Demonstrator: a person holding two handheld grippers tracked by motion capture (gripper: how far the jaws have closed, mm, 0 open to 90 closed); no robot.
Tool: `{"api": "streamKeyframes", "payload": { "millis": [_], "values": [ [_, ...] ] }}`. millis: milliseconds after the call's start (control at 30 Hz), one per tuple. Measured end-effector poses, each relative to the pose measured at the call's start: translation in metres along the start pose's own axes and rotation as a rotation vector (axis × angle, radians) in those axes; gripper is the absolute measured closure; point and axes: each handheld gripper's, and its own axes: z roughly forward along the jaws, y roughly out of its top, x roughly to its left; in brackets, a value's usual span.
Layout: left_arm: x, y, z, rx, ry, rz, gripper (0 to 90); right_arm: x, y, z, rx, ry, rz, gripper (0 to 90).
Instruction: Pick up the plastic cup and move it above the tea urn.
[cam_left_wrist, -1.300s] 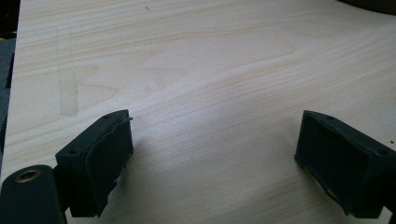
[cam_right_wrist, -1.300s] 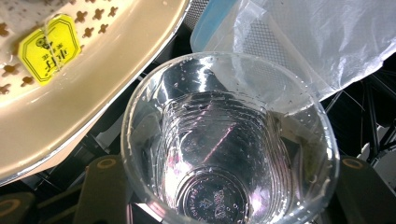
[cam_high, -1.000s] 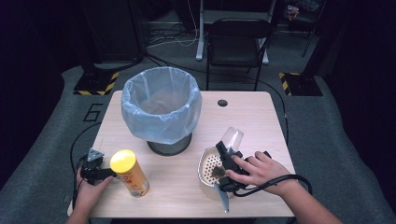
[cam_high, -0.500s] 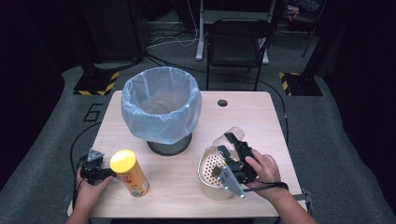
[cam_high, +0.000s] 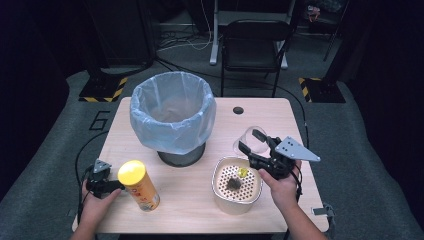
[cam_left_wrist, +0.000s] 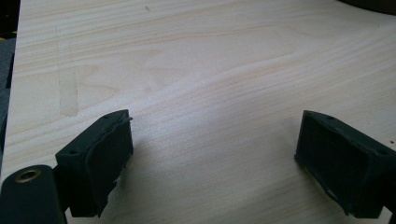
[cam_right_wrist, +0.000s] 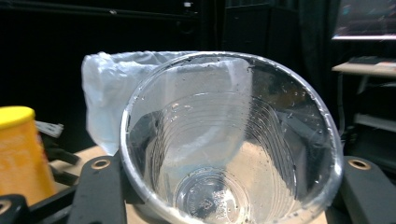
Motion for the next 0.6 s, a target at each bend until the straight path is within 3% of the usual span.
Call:
{"api": "streamKeyframes", "payload": {
  "millis": [100, 467, 600],
  "values": [
    [0.0, 0.0, 0.0, 0.0, 0.0, 0.0, 10.6, -0.001, 0.002, 0.002, -0.003, 0.03, 0.038, 37.3],
    [0.0, 0.0, 0.0, 0.0, 0.0, -0.001, 10.6, 0.003, 0.02, 0.009, 0.05, 0.068, -0.016, 36.8],
    [0.0, 0.0, 0.0, 0.0, -0.001, 0.0, 10.5, 0.003, 0.036, 0.013, 0.079, 0.073, -0.053, 36.5]
  ]
}}
